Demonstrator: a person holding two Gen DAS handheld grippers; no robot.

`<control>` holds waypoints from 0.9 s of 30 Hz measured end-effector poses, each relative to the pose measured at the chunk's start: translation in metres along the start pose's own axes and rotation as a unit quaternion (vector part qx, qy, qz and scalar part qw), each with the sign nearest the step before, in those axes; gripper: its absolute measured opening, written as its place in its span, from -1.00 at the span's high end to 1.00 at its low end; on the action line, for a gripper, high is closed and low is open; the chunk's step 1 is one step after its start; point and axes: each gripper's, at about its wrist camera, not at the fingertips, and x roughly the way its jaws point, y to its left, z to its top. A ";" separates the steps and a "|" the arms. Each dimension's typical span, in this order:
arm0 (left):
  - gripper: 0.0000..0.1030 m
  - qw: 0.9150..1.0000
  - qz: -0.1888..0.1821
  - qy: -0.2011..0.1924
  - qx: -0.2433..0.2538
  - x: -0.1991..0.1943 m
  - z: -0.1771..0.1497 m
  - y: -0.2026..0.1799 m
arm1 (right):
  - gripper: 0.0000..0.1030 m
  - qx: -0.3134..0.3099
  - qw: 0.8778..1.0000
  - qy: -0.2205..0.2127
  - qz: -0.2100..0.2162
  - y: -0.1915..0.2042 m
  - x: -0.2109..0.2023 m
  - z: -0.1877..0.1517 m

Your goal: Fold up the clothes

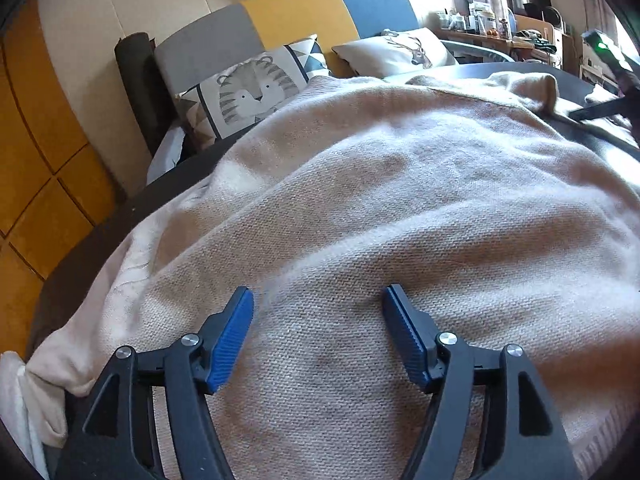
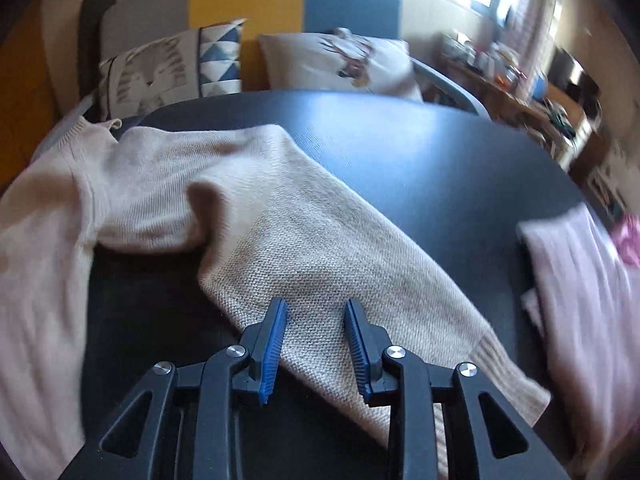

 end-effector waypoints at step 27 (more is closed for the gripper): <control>-0.67 0.999 -0.015 0.005 -0.042 0.013 -0.011 0.017 | 0.29 -0.031 0.975 0.051 -0.215 -0.060 0.070 0.069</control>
